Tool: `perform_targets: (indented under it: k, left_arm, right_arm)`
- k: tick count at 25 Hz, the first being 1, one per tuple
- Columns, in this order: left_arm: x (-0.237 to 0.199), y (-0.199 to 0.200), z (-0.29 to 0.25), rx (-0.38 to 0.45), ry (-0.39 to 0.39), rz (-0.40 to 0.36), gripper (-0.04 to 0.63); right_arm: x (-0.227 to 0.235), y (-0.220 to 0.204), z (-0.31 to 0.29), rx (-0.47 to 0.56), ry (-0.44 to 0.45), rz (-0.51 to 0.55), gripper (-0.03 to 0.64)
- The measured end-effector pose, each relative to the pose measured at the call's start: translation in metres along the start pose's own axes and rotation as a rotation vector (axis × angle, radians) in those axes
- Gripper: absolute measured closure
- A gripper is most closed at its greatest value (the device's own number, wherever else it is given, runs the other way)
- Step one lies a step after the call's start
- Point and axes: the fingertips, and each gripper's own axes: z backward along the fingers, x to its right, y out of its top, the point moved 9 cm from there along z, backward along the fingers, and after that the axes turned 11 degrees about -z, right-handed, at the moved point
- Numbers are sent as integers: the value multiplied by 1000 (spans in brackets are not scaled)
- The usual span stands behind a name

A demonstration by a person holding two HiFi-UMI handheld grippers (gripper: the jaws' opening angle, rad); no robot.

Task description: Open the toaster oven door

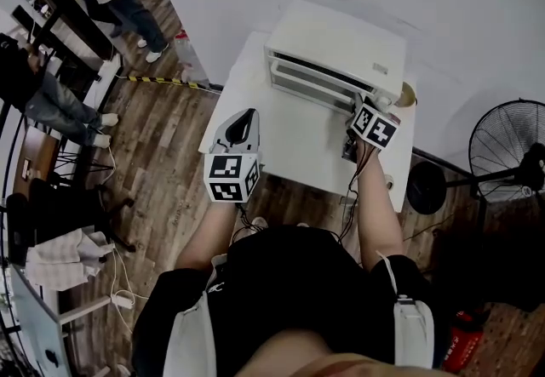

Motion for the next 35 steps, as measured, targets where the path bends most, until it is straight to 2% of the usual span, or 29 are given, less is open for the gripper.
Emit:
perform_targets:
  k: [5, 11, 22, 31, 35]
  left_arm:
    - [2, -2, -6, -9, -30, -4, 578]
    - [6, -3, -10, -8, -81, -12, 578]
    - [3, -14, -6, -23, -181, -42, 578]
    - [-7, -32, -7, -54, -256, -60, 578]
    - [-12, -38, -4, -61, -271, -71, 578]
  right_arm:
    - [-1, -21, 16, 10, -4, 40, 495]
    - [-1, -50, 32, -8, -9, 36, 495]
    - [3, -121, 58, 12, -120, 111, 537]
    - [9, -172, 64, 13, -197, 104, 547]
    - [18, -202, 60, -18, -230, 73, 548]
